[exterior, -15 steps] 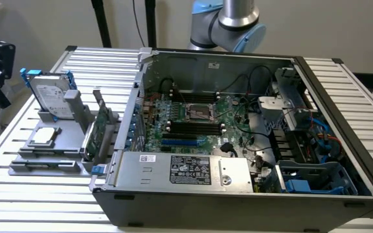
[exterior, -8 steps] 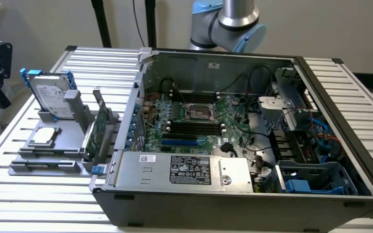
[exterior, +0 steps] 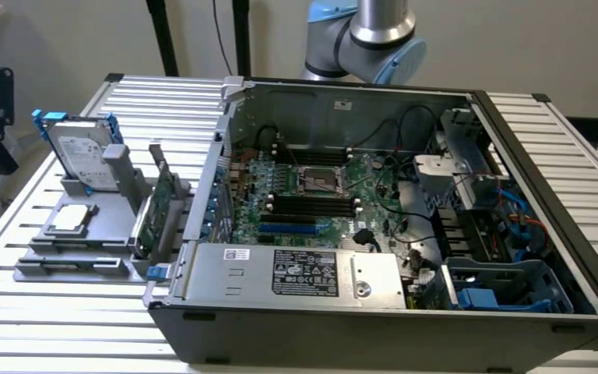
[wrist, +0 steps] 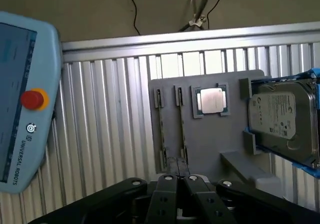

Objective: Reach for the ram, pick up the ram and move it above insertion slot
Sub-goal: 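Pick up the ram and move it above insertion slot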

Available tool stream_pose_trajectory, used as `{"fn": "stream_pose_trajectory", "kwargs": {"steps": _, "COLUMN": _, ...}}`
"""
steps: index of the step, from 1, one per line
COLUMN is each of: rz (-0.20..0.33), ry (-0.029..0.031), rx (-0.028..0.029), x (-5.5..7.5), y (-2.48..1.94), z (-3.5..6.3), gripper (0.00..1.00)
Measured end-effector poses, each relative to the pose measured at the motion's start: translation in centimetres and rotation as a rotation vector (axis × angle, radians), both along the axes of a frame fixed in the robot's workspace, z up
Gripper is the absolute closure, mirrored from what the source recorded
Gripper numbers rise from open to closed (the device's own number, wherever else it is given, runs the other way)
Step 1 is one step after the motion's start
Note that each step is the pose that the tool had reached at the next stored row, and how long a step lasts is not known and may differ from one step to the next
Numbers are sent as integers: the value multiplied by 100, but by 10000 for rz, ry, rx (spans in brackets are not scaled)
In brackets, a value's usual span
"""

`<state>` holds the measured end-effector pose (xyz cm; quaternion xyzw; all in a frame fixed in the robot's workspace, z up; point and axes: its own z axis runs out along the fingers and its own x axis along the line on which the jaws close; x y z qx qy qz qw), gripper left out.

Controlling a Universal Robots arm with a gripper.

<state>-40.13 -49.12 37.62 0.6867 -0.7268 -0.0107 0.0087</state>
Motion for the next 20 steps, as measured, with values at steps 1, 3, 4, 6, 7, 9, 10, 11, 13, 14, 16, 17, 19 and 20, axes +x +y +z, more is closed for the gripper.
{"fn": "stream_pose_trajectory", "kwargs": {"steps": 1, "rz": 179, "ry": -9, "rx": -1, "x": 0, "y": 0, "z": -1, "gripper": 89}}
{"fn": "stream_pose_trajectory", "kwargs": {"steps": 3, "rz": 549, "ry": -32, "rx": 0, "x": 0, "y": 0, "z": -3, "gripper": 89}}
{"fn": "stream_pose_trajectory", "kwargs": {"steps": 4, "rz": 730, "ry": -45, "rx": 0, "x": 0, "y": 0, "z": -4, "gripper": 89}}
{"fn": "stream_pose_trajectory", "kwargs": {"steps": 6, "rz": 1089, "ry": -69, "rx": 0, "x": 0, "y": 0, "z": -7, "gripper": 89}}
{"fn": "stream_pose_trajectory", "kwargs": {"steps": 7, "rz": 1287, "ry": -82, "rx": 0, "x": 0, "y": 0, "z": -9, "gripper": 89}}
{"fn": "stream_pose_trajectory", "kwargs": {"steps": 9, "rz": 1561, "ry": -94, "rx": 1, "x": 0, "y": 0, "z": -11, "gripper": 89}}
{"fn": "stream_pose_trajectory", "kwargs": {"steps": 10, "rz": 1612, "ry": -95, "rx": 2, "x": 0, "y": 0, "z": -11, "gripper": 89}}
{"fn": "stream_pose_trajectory", "kwargs": {"steps": 11, "rz": 1632, "ry": -96, "rx": 2, "x": 0, "y": 0, "z": -12, "gripper": 89}}
{"fn": "stream_pose_trajectory", "kwargs": {"steps": 13, "rz": 1646, "ry": -97, "rx": 2, "x": 0, "y": 0, "z": -12, "gripper": 89}}
{"fn": "stream_pose_trajectory", "kwargs": {"steps": 14, "rz": 1646, "ry": -97, "rx": 2, "x": 0, "y": 0, "z": -12, "gripper": 88}}
{"fn": "stream_pose_trajectory", "kwargs": {"steps": 16, "rz": 1646, "ry": -99, "rx": 7, "x": 0, "y": 0, "z": -16, "gripper": 76}}
{"fn": "stream_pose_trajectory", "kwargs": {"steps": 17, "rz": 1646, "ry": -101, "rx": 12, "x": 0, "y": 1, "z": -20, "gripper": 76}}
{"fn": "stream_pose_trajectory", "kwargs": {"steps": 19, "rz": 1646, "ry": -102, "rx": 13, "x": -1, "y": 0, "z": -33, "gripper": 64}}
{"fn": "stream_pose_trajectory", "kwargs": {"steps": 20, "rz": 1645, "ry": -102, "rx": 15, "x": -1, "y": 0, "z": -44, "gripper": 64}}
